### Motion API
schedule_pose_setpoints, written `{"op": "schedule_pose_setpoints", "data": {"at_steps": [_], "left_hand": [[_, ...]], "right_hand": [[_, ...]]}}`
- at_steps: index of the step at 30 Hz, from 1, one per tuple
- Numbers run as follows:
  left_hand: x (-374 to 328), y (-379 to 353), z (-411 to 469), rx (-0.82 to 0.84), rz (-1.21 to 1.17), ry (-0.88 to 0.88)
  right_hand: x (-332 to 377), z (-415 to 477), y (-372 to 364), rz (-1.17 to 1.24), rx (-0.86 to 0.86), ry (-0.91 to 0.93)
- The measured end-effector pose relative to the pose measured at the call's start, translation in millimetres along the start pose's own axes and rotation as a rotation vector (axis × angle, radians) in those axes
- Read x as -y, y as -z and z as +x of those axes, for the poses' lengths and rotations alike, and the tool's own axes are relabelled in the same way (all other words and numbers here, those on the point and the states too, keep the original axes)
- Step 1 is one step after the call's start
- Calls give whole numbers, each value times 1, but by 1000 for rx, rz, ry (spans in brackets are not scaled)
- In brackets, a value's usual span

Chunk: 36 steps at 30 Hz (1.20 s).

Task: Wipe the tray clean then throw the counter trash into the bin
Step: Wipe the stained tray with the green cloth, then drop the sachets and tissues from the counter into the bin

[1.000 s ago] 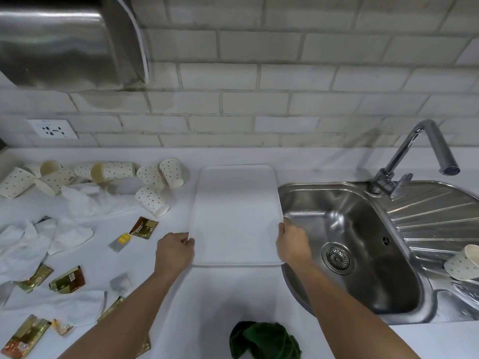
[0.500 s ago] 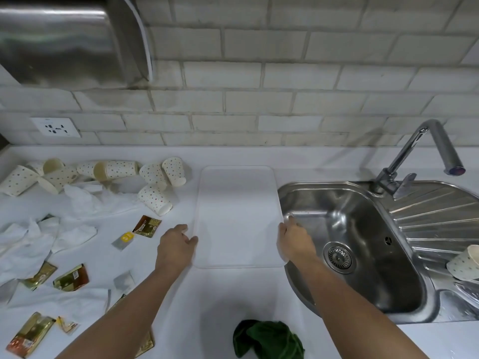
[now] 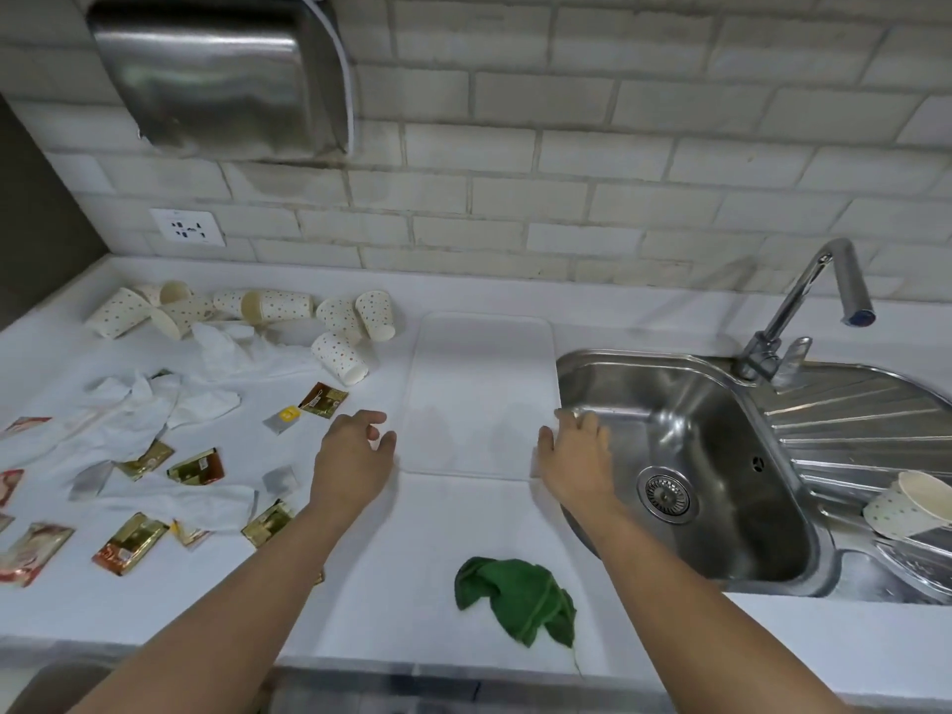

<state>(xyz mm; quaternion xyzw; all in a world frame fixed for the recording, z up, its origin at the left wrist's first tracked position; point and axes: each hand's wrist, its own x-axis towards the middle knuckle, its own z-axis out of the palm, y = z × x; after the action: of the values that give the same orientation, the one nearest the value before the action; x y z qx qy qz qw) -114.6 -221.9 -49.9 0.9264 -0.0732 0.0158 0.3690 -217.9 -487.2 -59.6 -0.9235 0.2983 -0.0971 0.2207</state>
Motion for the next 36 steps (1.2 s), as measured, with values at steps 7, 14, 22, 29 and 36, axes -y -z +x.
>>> {"op": "schedule_pose_setpoints", "data": {"at_steps": [7, 14, 22, 29, 36], "left_hand": [[17, 39, -47, -34, 2, 4], [53, 93, -67, -72, 63, 22], [131, 167, -73, -82, 109, 46], [217, 241, -66, -41, 173, 33], [275, 278, -53, 41, 182, 38]], "right_hand": [[42, -40, 8, 73, -35, 164], [99, -79, -10, 96, 11, 302], [185, -122, -65, 109, 75, 381], [277, -170, -129, 33, 151, 428], [326, -200, -173, -55, 179, 488]]}}
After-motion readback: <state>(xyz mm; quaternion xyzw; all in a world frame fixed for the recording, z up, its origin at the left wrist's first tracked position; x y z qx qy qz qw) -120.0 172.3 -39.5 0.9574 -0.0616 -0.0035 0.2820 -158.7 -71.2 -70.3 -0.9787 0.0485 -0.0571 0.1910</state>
